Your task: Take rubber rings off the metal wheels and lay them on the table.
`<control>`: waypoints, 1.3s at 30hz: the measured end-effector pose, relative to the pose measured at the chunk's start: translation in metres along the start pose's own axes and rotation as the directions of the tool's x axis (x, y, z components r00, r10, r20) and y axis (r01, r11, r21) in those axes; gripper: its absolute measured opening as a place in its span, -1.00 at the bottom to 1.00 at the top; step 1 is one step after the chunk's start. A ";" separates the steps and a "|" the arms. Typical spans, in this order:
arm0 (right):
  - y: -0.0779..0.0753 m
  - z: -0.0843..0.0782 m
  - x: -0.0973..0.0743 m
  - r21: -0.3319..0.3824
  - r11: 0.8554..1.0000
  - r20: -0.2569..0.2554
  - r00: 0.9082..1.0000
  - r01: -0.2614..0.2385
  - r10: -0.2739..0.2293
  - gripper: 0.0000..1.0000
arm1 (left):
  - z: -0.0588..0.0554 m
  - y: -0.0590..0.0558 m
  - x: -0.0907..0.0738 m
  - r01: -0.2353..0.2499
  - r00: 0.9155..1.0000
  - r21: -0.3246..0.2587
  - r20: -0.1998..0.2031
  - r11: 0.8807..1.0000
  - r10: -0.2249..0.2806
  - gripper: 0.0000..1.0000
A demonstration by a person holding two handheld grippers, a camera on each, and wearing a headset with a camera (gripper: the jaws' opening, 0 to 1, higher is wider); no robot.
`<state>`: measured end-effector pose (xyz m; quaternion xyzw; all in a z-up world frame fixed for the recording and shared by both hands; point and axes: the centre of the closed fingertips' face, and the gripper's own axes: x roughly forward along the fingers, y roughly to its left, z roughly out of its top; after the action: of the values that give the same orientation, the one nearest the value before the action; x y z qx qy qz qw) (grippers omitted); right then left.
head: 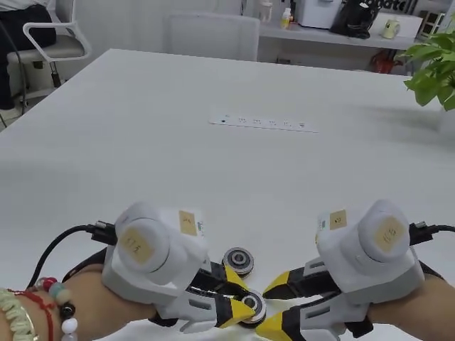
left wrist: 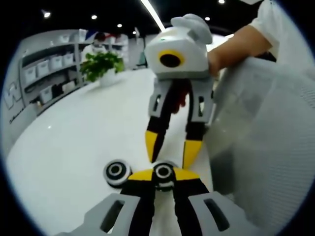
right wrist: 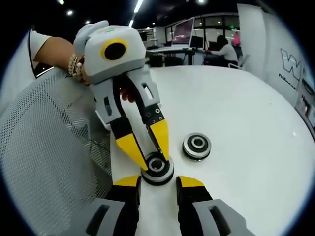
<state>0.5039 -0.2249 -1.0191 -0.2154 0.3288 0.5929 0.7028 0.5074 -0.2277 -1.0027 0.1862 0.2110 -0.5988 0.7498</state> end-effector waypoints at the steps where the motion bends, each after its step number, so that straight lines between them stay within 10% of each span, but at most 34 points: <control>1: 0.000 0.001 0.000 0.007 1.000 0.004 1.000 0.000 0.000 -0.48 | 0.000 0.000 0.000 0.001 1.000 -0.004 0.004 1.000 -0.001 -0.73; 39: 0.000 0.001 0.000 0.001 1.000 0.008 1.000 -0.007 0.007 -0.56 | 0.002 0.001 -0.002 -0.002 0.999 -0.037 0.037 0.999 0.003 -0.73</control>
<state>0.5039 -0.2236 -1.0184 -0.2114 0.3269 0.5960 0.7023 0.5084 -0.2265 -1.0002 0.1614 0.2082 -0.5972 0.7576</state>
